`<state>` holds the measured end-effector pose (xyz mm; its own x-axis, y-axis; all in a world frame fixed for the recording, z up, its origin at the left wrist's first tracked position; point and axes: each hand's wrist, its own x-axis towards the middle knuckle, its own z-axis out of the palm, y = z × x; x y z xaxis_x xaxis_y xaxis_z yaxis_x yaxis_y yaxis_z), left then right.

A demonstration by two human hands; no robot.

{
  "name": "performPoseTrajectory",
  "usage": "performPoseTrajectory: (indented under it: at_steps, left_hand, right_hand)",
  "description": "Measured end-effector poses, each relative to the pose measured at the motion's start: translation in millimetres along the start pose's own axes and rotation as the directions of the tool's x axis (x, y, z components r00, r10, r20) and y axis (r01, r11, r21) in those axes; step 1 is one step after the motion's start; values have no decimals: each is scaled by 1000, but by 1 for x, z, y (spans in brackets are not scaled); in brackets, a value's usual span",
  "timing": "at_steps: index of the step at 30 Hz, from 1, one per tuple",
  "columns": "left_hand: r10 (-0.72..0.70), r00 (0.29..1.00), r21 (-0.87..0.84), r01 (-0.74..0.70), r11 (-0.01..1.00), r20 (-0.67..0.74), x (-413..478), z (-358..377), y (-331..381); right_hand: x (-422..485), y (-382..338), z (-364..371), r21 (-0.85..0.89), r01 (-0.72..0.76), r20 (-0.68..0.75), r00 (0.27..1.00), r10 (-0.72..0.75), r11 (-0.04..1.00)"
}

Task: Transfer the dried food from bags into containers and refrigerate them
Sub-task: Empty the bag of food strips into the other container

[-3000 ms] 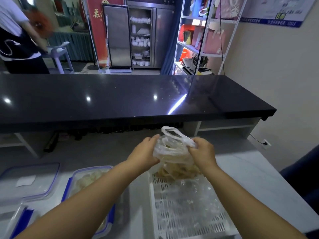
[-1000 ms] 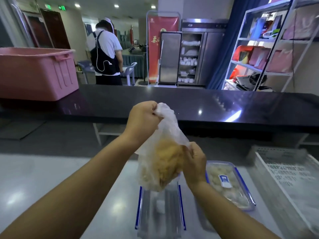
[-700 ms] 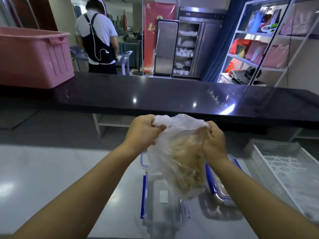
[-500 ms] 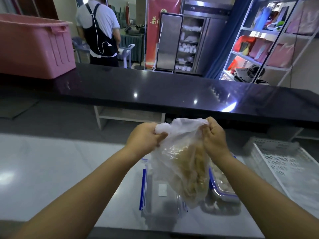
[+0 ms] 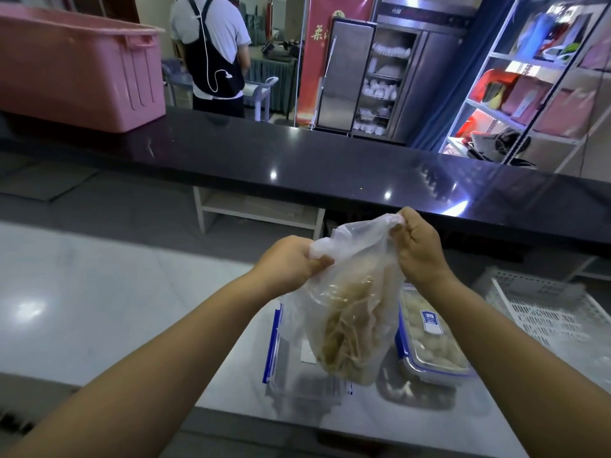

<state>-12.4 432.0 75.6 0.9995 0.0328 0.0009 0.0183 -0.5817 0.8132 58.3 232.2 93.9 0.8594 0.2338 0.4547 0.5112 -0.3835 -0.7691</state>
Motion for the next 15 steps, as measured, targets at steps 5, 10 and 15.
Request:
performPoseTrajectory:
  at_steps: [5,10,15]
  left_hand:
    - [19,1000,-40,-19,999,6,-2,4,3]
    - [11,998,-19,-12,1000,-59,-2,7,-9]
    - [-77,995,24,79,997,-70,-6,6,-33]
  right_hand:
    - [6,-13,-10,-42,96,29,995,-95,995]
    - [7,-14,-9,-100,121,103,988,-111,988]
    - [-5,2,7,-164,78,196,980,-45,983]
